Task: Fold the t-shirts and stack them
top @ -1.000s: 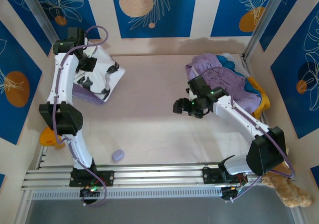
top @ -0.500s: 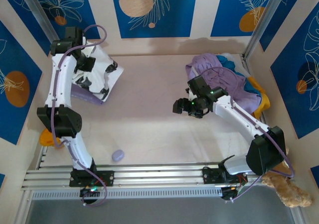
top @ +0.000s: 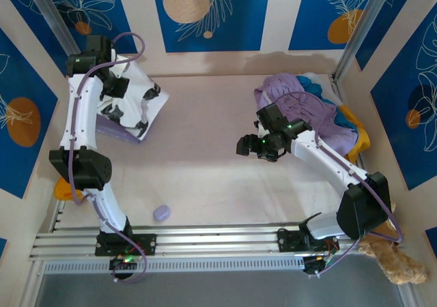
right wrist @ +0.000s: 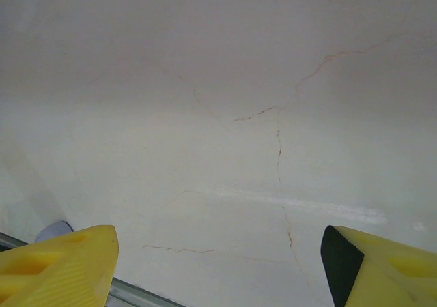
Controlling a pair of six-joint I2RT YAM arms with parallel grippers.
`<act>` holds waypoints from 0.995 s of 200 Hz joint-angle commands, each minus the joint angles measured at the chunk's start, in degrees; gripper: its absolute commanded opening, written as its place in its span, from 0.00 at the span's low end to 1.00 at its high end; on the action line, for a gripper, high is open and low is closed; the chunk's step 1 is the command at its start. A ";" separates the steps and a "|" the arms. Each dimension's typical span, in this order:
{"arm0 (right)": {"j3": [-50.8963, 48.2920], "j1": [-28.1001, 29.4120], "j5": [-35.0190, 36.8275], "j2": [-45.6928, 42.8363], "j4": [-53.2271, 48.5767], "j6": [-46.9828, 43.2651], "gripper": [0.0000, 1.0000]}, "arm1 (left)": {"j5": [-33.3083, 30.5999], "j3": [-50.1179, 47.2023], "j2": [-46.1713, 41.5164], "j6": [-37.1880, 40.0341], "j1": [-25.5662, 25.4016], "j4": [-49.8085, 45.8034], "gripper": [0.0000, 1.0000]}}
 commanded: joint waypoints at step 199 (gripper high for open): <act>3.96 -0.30 0.32 0.79 -1.84 -1.28 0.79 | -1.70 3.82 -0.87 2.47 -0.43 -0.40 0.00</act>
